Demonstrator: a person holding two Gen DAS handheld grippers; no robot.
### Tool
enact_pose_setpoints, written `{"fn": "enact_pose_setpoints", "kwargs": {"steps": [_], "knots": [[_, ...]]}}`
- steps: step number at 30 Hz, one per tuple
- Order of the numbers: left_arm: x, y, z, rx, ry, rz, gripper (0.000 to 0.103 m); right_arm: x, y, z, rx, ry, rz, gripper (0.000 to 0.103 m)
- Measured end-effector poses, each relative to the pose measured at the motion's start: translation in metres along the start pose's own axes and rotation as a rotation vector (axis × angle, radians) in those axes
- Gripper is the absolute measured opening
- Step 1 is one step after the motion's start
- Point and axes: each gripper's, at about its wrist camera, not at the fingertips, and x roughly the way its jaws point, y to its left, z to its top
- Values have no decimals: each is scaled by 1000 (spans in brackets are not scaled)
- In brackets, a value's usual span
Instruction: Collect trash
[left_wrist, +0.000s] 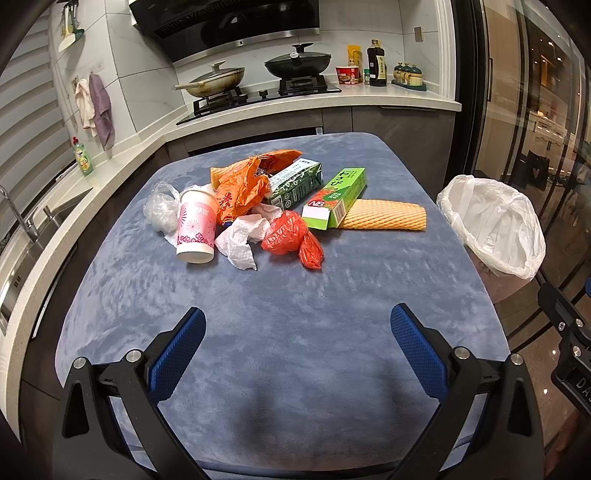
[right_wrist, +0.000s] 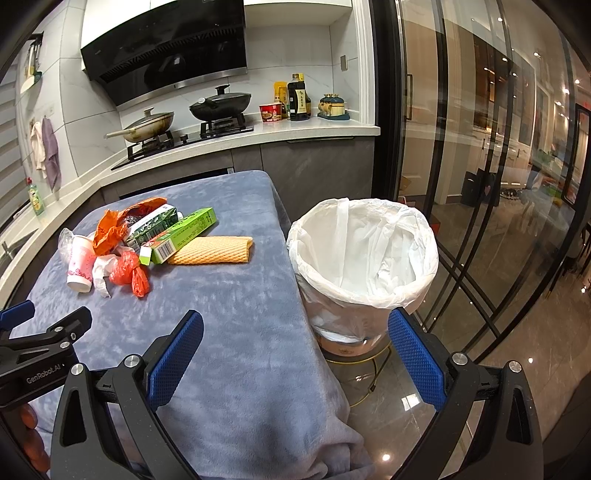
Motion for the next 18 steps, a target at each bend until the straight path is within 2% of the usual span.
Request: {"fn": "enact_pose_setpoints", "kwargs": {"steps": [18], "knots": [[0, -1, 0, 0, -1, -2, 96, 0, -1, 1, 2, 1, 0, 96]]}}
